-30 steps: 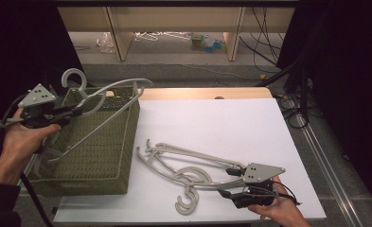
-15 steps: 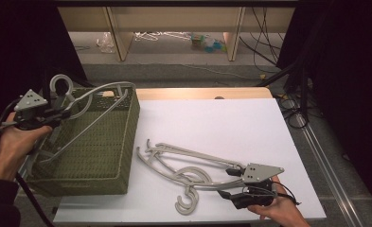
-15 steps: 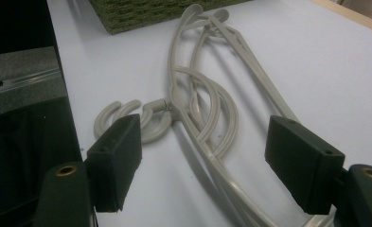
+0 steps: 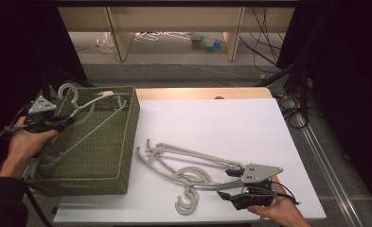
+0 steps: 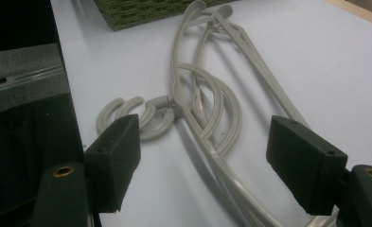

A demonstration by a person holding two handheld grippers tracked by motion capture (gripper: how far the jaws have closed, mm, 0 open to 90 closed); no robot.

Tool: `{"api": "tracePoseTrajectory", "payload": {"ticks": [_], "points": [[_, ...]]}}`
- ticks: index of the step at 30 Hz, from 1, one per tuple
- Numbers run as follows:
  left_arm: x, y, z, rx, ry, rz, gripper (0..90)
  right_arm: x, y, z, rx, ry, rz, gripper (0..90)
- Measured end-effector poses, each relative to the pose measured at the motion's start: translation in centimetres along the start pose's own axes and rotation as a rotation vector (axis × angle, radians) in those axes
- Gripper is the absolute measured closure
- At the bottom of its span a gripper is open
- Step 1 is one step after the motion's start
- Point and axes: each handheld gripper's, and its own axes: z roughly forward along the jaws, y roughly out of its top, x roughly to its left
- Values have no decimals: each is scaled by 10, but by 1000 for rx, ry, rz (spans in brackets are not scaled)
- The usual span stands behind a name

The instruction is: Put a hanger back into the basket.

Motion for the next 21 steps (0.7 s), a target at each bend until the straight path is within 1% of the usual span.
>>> {"api": "tracePoseTrajectory", "payload": {"ticks": [1, 2, 4, 6, 7, 8, 9, 10, 11, 12, 13, 14, 15, 16, 17, 18, 19, 20, 21], "points": [[0, 0, 3, 12, 0, 17, 796, 0, 0, 0, 1, 1, 2, 279], [-1, 0, 7, 20, -5, 12, 795, 0, -1, 1, 4, 4, 1, 279], [-2, -2, 14, 38, -6, 19, 795, 0, -1, 1, 7, 3, 2, 280], [-3, -5, 22, 54, -16, 4, 795, 0, -1, 1, 9, 7, 0, 280], [-3, -7, 26, 60, -26, 6, 795, 1, -1, 2, -2, 6, -5, 280], [-6, -10, 32, 60, -17, -6, 794, 1, -1, 2, -2, 6, -6, 281], [-6, -11, 34, 78, -16, -5, 795, 1, -1, 2, -2, 6, -4, 280], [-6, -13, 37, 99, -26, -5, 794, 0, -1, 1, 8, 9, -2, 280], [-6, -17, 41, 84, -28, -13, 793, 0, -1, 1, 7, 8, 0, 280], [-4, -19, 43, 99, -33, -10, 793, 0, -1, 1, 7, 6, 0, 280], [-4, -21, 45, 97, -31, -30, 792, 0, -2, 1, 8, 6, 0, 280], [-3, -23, 46, 109, -31, -38, 792, 0, -2, 1, 7, 6, -1, 280], [-3, -26, 48, 116, -18, -54, 793, -1, -2, 1, 5, 6, 0, 280], [-2, -28, 49, 140, -17, -46, 794, -1, -2, 1, 6, 2, 2, 280], [-2, -31, 51, 159, -11, -57, 795, -1, -2, 2, 6, 2, 3, 280], [-2, -33, 53, 172, -6, -56, 793, -1, -3, 2, 7, 5, 5, 280], [2, -34, 54, 174, -1, -20, 780, -1, -3, 2, 9, 5, 6, 280], [0, -36, 53, 176, 24, -80, 782, -1, -3, 2, 11, 6, 8, 280], [1, -37, 52, 177, 32, -91, 778, -1, -3, 2, 11, 8, 8, 280]]}}
